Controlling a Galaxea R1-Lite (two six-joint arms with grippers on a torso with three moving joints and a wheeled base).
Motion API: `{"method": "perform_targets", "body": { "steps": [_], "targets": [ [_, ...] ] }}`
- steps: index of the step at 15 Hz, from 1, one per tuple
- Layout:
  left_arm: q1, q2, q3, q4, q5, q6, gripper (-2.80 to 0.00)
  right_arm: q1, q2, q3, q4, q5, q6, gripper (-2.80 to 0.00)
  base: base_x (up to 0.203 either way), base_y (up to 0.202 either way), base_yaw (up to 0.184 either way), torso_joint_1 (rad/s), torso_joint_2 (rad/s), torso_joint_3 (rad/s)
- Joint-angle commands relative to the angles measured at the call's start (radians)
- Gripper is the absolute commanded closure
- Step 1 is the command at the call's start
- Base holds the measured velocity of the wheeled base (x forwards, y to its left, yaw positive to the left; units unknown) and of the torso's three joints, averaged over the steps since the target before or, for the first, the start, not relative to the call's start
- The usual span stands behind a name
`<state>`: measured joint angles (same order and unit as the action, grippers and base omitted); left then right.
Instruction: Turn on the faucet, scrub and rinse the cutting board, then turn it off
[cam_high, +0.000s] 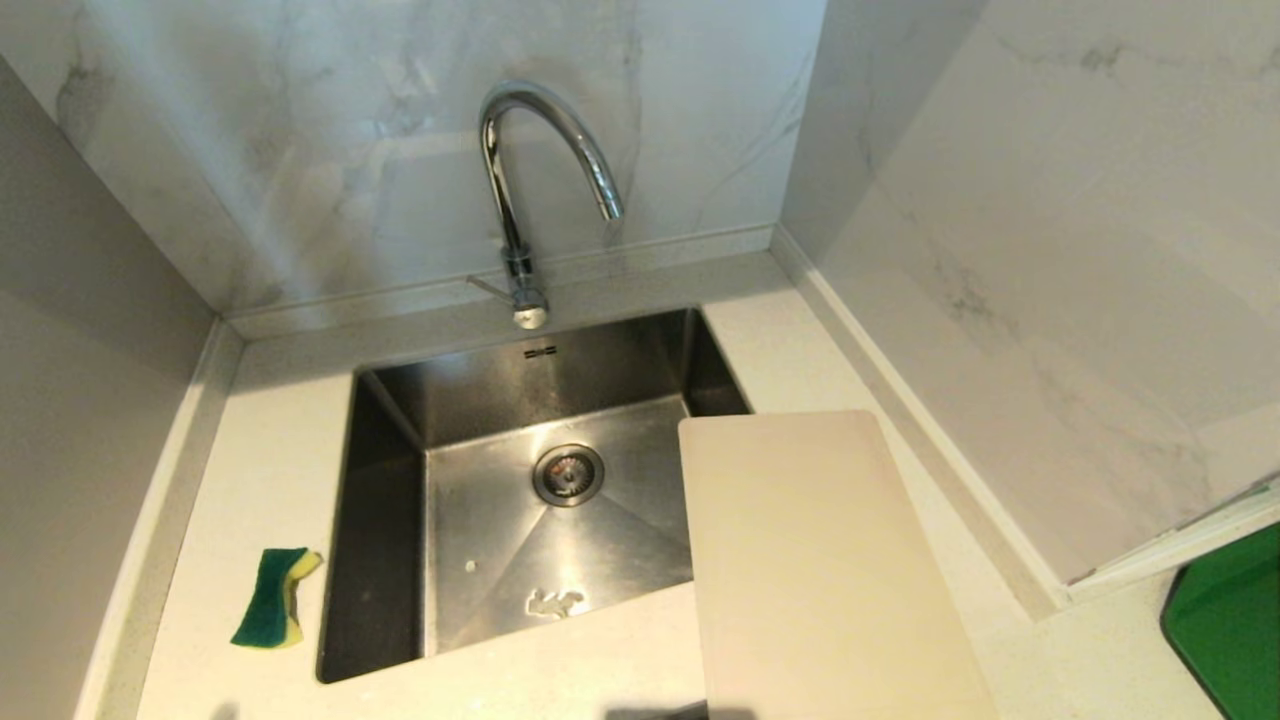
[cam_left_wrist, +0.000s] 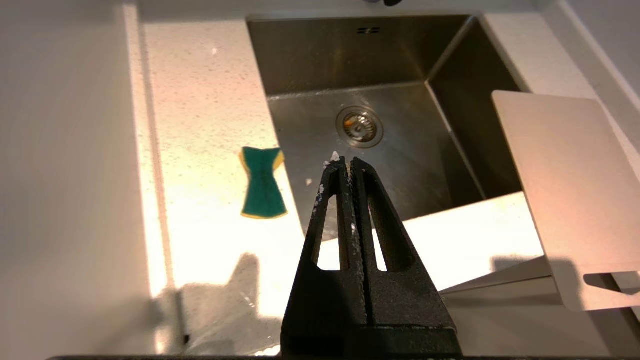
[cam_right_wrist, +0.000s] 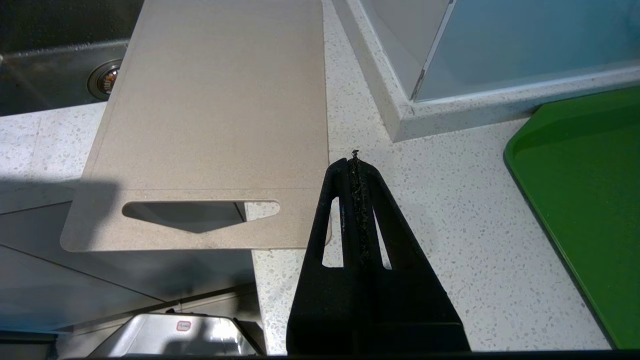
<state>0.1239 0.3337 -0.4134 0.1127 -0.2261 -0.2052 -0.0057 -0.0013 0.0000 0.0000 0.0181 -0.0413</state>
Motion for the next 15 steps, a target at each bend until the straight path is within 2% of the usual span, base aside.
{"method": "perform_targets", "body": {
  "steps": [1, 3, 5, 6, 10, 13, 15],
  "targets": [
    [-0.01, -0.053, 0.146, -0.12, -0.004, -0.007, 0.0, 0.0, 0.001, 0.0, 0.0, 0.0, 0.0, 0.0, 0.0, 0.0, 0.0, 0.0, 0.0, 0.0],
    [-0.033, -0.054, 0.244, -0.212, -0.024, -0.013, 0.0, 0.0, 0.001, 0.0, 0.0, 0.0, 0.001, 0.0, 0.0, 0.0, 0.0, 0.0, 0.0, 0.0],
    [-0.137, -0.057, 0.27, -0.218, -0.033, -0.015, 0.0, 0.0, 0.001, 0.0, 0.0, 0.0, 0.0, 0.0, 0.0, 0.0, 0.0, 0.0, 0.0, 0.0],
    [-0.163, -0.07, 0.289, -0.218, -0.007, -0.011, 0.0, 0.0, 0.001, 0.0, 0.0, 0.0, 0.0, 0.0, 0.0, 0.0, 0.0, 0.0, 0.0, 0.0],
    [-0.135, -0.204, 0.35, -0.218, 0.054, -0.002, 0.0, 0.0, 0.001, 0.0, 0.0, -0.001, 0.0, 0.0, 0.0, 0.0, 0.0, 0.0, 0.0, 0.0],
    [-0.126, -0.337, 0.403, -0.199, 0.201, 0.087, 0.0, 0.0, 0.001, 0.0, 0.0, -0.001, 0.0, 0.0, 0.0, 0.0, 0.0, 0.0, 0.0, 0.0],
    [-0.125, -0.334, 0.414, -0.265, 0.244, 0.136, 0.0, 0.0, 0.001, 0.002, 0.0, -0.003, -0.002, 0.0, 0.0, 0.0, 0.0, 0.0, 0.0, 0.0]
  ]
}}
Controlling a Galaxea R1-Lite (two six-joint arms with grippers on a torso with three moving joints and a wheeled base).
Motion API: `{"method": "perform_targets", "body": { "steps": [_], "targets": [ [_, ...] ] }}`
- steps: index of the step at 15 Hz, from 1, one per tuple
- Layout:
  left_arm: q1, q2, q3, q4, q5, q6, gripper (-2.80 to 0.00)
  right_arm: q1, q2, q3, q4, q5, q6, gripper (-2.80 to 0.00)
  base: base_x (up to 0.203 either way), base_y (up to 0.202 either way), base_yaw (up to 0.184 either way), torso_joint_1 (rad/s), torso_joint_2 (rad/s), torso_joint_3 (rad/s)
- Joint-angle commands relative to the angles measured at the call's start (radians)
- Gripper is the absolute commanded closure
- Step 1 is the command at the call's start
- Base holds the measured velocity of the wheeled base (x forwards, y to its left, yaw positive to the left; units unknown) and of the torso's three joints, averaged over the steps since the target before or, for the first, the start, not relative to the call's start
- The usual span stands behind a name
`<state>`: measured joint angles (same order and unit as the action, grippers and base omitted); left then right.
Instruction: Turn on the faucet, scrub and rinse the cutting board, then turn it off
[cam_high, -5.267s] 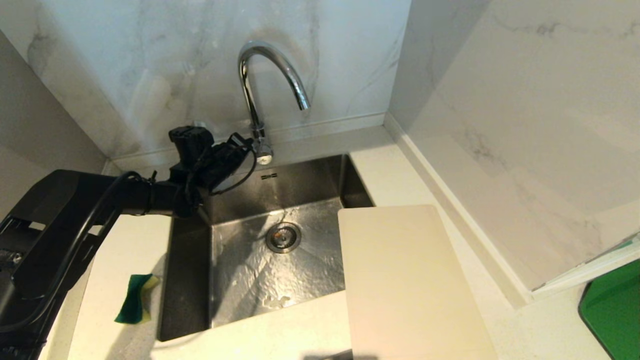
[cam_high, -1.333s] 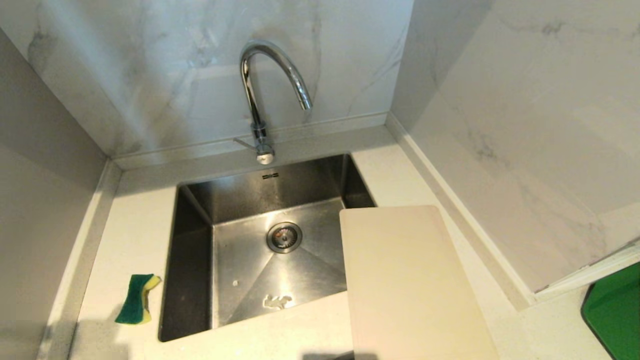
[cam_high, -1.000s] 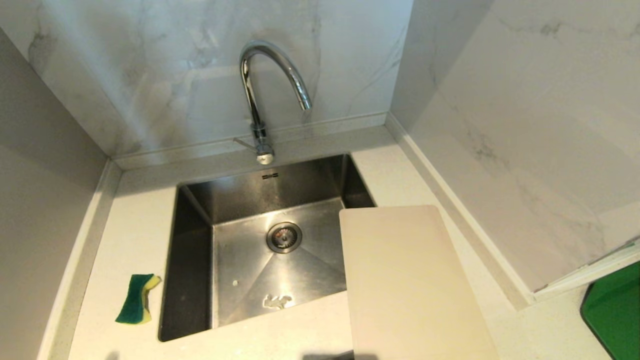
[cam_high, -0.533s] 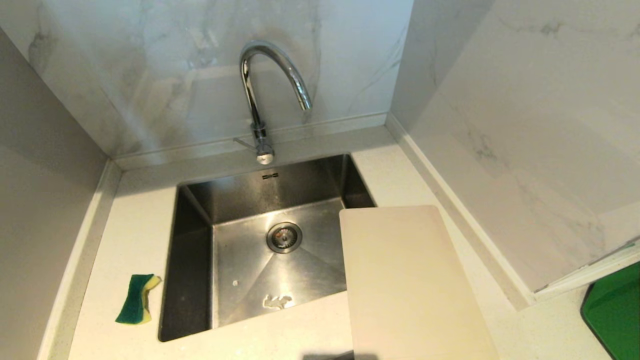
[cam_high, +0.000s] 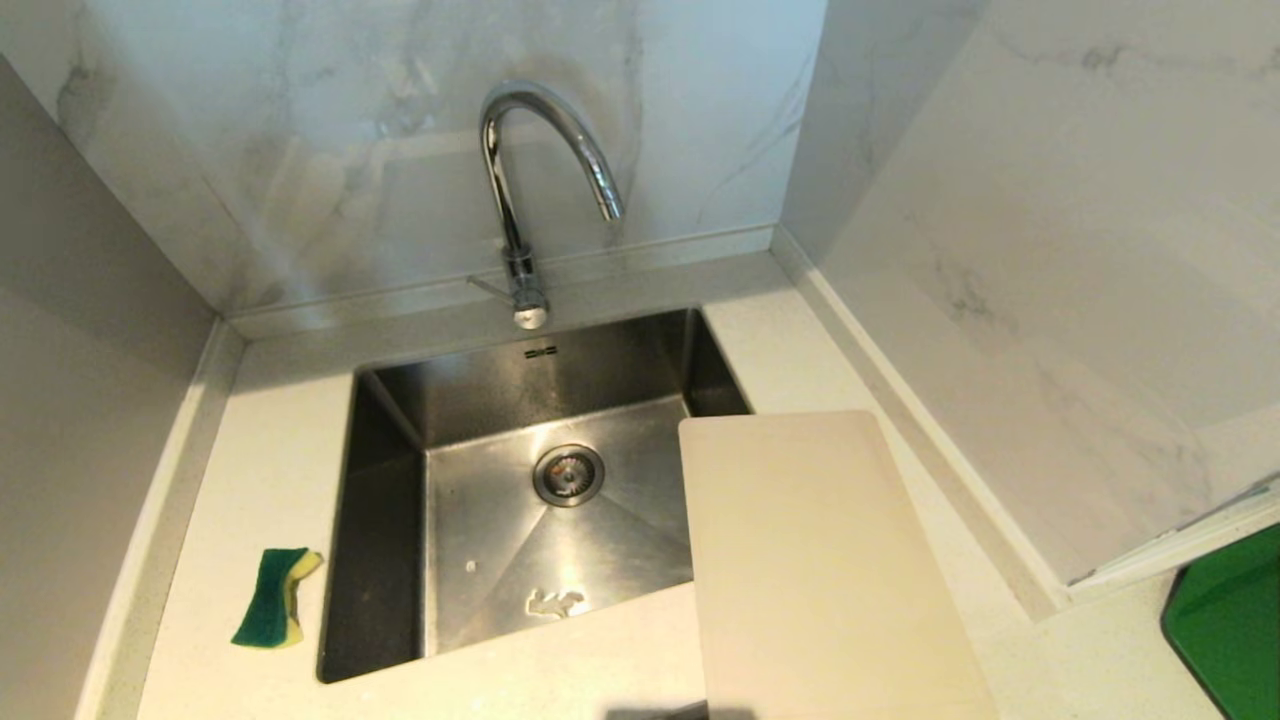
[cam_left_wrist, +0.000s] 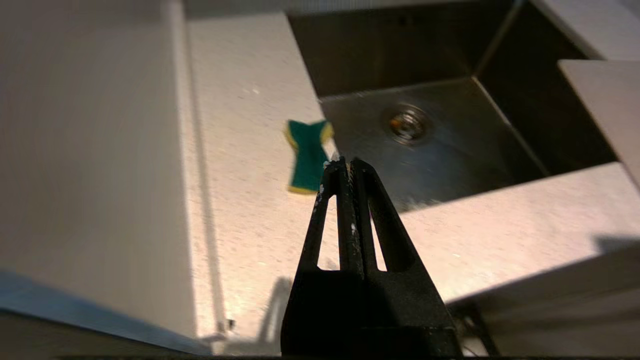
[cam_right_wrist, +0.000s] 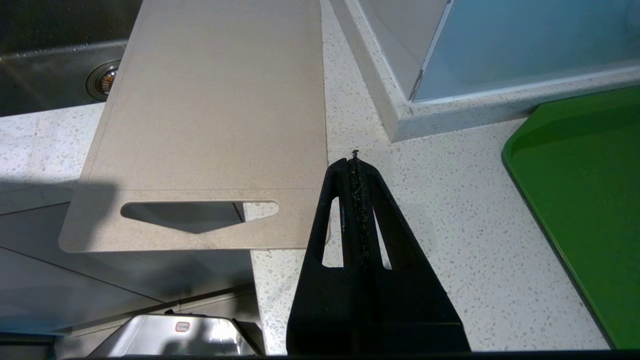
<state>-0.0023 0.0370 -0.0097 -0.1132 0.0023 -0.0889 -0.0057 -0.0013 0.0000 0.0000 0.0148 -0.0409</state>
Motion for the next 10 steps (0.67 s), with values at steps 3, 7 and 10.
{"method": "perform_targets", "body": {
  "steps": [3, 7, 10],
  "targets": [
    [0.001, -0.037, 0.011, -0.006, 0.068, 0.084, 0.0, 0.0, 0.001, 0.002, 0.003, 0.003, -0.022, 0.0, 0.0, 0.0, 0.0, 0.0, 0.0, 0.0],
    [0.001, -0.037, 0.011, 0.122, 0.002, 0.096, 0.0, 0.0, 0.001, 0.002, 0.006, 0.01, -0.057, 0.0, 0.0, 0.0, 0.0, 0.0, 0.0, 0.0],
    [-0.001, -0.036, 0.011, 0.118, -0.001, 0.084, 0.0, 0.0, 0.001, 0.002, 0.006, 0.03, -0.07, 0.0, 0.0, 0.0, 0.0, 0.0, 0.0, 0.0]
  ]
}}
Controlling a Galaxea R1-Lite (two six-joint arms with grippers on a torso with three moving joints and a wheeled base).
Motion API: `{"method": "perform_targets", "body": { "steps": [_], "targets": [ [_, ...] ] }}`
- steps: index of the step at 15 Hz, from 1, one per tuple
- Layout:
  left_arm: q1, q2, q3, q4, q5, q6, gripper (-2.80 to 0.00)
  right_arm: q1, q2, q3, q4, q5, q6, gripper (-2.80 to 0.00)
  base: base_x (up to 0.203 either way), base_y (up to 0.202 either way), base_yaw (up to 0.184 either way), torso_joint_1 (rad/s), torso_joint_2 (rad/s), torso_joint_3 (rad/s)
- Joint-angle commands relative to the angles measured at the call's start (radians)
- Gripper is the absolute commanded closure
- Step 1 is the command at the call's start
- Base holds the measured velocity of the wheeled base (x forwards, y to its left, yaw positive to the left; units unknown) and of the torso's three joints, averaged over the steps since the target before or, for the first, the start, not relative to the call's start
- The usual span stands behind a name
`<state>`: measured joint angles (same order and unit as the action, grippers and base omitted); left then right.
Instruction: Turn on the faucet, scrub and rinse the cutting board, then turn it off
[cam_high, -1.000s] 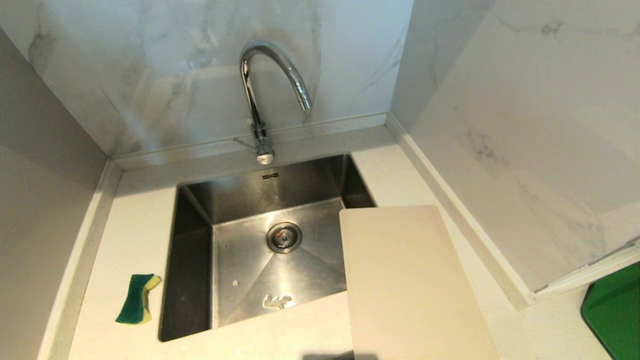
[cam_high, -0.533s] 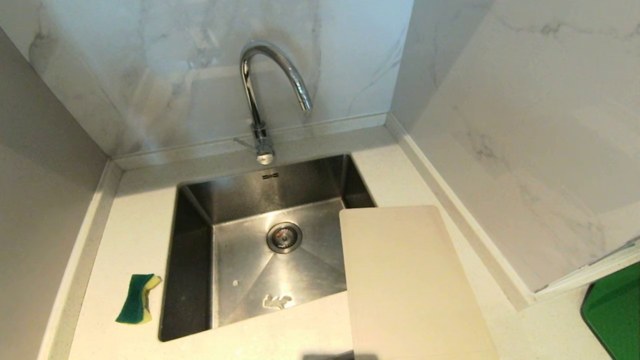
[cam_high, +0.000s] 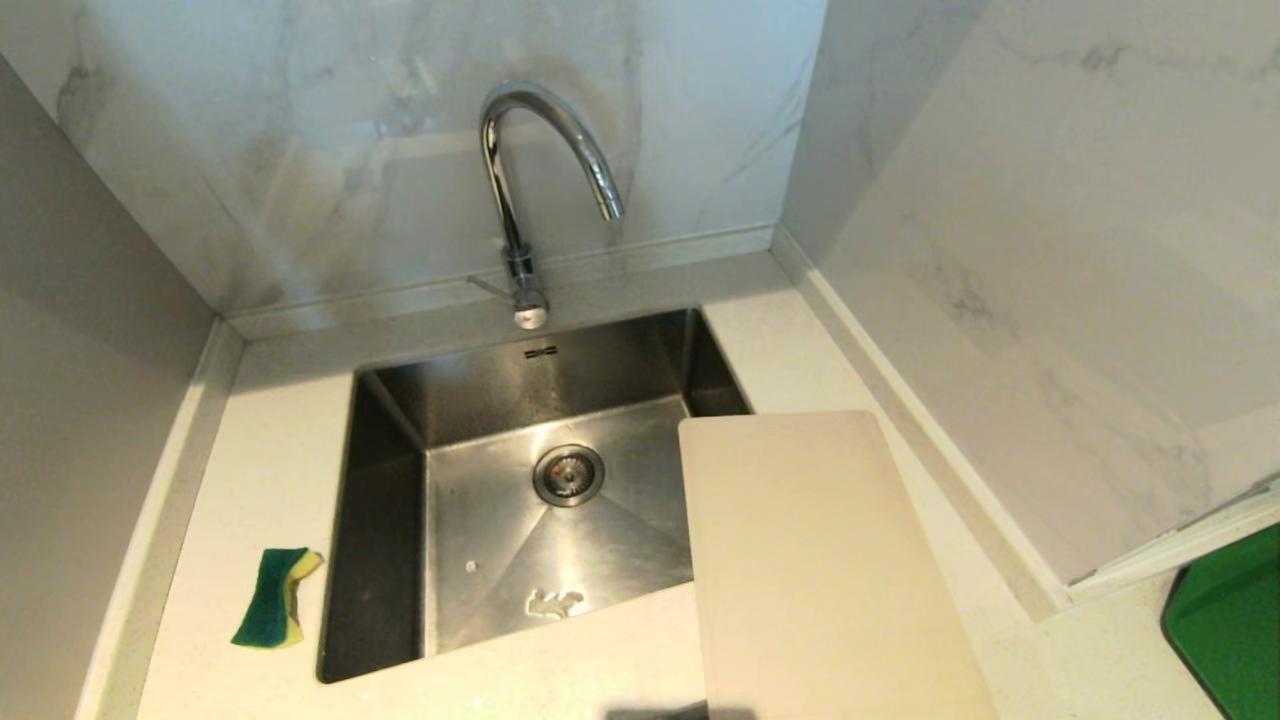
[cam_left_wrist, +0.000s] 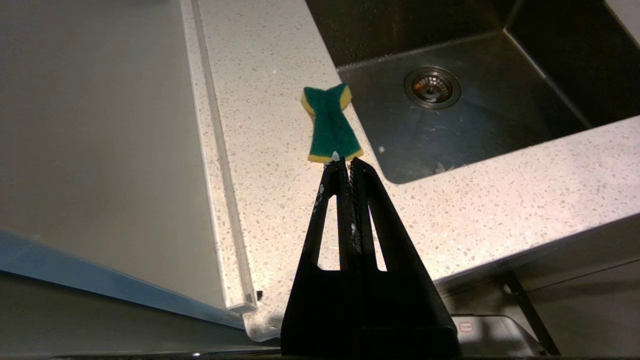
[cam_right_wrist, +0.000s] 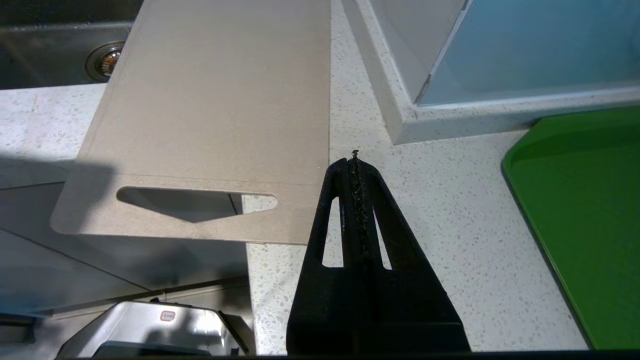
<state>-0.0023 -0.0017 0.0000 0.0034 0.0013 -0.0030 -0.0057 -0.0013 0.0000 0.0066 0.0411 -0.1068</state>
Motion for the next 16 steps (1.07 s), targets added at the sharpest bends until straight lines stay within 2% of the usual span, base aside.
{"method": "perform_targets", "body": {
  "steps": [1, 6, 8, 11, 16],
  "targets": [
    [0.001, 0.003, 0.002, 0.001, 0.0, -0.005, 0.0, 0.0, 0.001, 0.002, 0.0, 0.005, -0.004, 0.0, 0.0, 0.0, 0.0, 0.0, 0.0, 0.0],
    [0.002, 0.003, 0.002, 0.011, 0.0, 0.008, 0.0, 0.0, 0.001, 0.002, 0.0, 0.006, 0.001, 0.0, 0.0, 0.0, 0.0, 0.0, 0.0, 0.0],
    [0.002, 0.003, 0.002, 0.009, 0.0, -0.003, 0.0, 0.0, 0.001, 0.001, -0.001, -0.009, 0.028, 0.0, 0.0, 0.0, 0.0, 0.0, 0.0, 0.0],
    [0.002, 0.003, 0.003, 0.007, 0.0, -0.005, 0.0, 0.0, 0.002, 0.001, -0.008, -0.043, 0.117, 0.0, 0.0, 0.0, 0.0, 0.0, 0.0, 0.0],
    [0.002, 0.003, 0.002, 0.007, 0.0, -0.009, 0.0, 0.001, 0.003, 0.002, -0.008, -0.044, 0.122, 0.0, 0.0, 0.0, 0.0, 0.0, 0.0, 0.0]
  ]
}}
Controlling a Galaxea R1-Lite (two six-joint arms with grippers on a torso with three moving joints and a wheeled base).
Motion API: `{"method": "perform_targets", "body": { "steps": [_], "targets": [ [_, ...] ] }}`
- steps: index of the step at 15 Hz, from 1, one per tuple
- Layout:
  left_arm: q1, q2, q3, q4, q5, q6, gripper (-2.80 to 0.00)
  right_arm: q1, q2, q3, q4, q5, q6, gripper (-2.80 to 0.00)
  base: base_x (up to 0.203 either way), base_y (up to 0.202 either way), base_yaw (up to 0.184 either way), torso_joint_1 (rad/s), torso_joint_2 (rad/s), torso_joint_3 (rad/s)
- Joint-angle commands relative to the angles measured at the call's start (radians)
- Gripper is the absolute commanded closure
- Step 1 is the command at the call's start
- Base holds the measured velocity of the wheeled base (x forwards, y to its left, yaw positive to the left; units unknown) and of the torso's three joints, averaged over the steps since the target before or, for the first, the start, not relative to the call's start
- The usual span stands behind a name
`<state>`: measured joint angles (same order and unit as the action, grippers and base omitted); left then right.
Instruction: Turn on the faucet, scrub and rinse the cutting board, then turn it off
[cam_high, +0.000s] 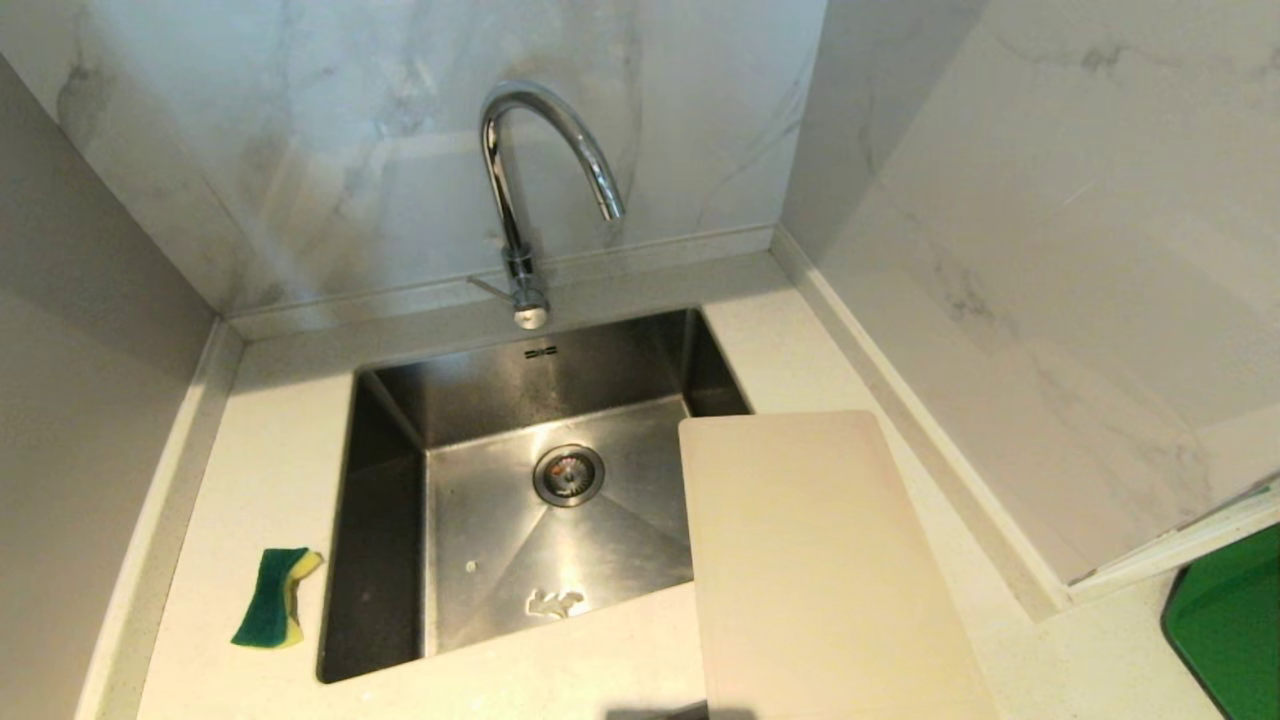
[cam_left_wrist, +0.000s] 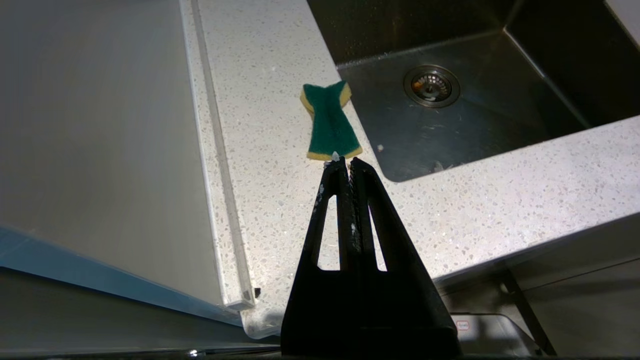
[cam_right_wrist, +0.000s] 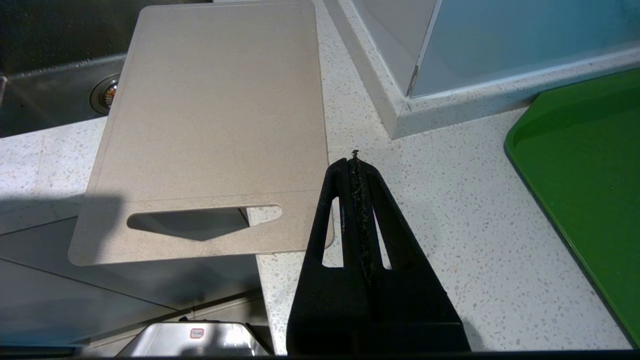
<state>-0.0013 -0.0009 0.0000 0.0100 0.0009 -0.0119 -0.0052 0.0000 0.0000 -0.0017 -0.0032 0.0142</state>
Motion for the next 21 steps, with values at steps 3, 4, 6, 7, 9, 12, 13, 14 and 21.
{"method": "perform_targets", "body": {
  "steps": [3, 4, 6, 7, 9, 12, 13, 14, 21],
  "targets": [
    [0.0, 0.002, 0.003, -0.001, 0.001, 0.0, 0.0, 0.001, 0.002, 0.002, 0.0, 0.0, 0.001, 0.0, 0.0, 0.0, 0.0, 0.0, 0.0, 0.0],
    [0.0, 0.002, 0.002, -0.001, 0.001, 0.0, 0.0, 0.001, 0.002, 0.002, 0.0, 0.0, 0.001, 0.0, 0.0, 0.0, 0.0, 0.0, 0.0, 0.0],
    [0.001, 0.002, 0.003, -0.001, 0.001, 0.0, 0.0, 0.0, 0.002, 0.002, 0.0, 0.0, 0.001, 0.0, 0.0, 0.0, 0.0, 0.0, 0.0, 0.0],
    [0.0, 0.002, 0.002, -0.001, 0.001, 0.0, 0.0, 0.001, 0.002, 0.002, 0.0, 0.0, 0.001, 0.0, 0.0, 0.0, 0.0, 0.0, 0.0, 0.0],
    [0.0, 0.002, 0.003, -0.001, 0.001, 0.0, 0.0, -0.001, 0.002, 0.002, 0.0, 0.0, 0.004, 0.0, 0.0, 0.0, 0.0, 0.0, 0.0, 0.0],
    [0.0, 0.002, 0.003, -0.001, 0.001, 0.0, 0.0, -0.001, 0.001, 0.002, -0.001, 0.0, 0.006, 0.0, 0.0, 0.0, 0.0, 0.0, 0.0, 0.0],
    [0.001, 0.002, 0.003, -0.001, 0.001, 0.0, 0.0, 0.0, 0.001, 0.002, -0.001, 0.0, 0.006, 0.0, 0.0, 0.0, 0.0, 0.0, 0.0, 0.0],
    [0.0, 0.002, 0.003, -0.001, 0.001, 0.0, 0.0, -0.001, 0.002, 0.002, -0.001, 0.0, 0.006, 0.0, 0.0, 0.0, 0.0, 0.0, 0.0, 0.0],
    [0.0, 0.002, 0.003, -0.001, 0.001, -0.002, 0.0, -0.001, 0.002, 0.002, -0.001, 0.0, 0.006, 0.0, 0.0, 0.0, 0.0, 0.0, 0.0, 0.0]
  ]
}}
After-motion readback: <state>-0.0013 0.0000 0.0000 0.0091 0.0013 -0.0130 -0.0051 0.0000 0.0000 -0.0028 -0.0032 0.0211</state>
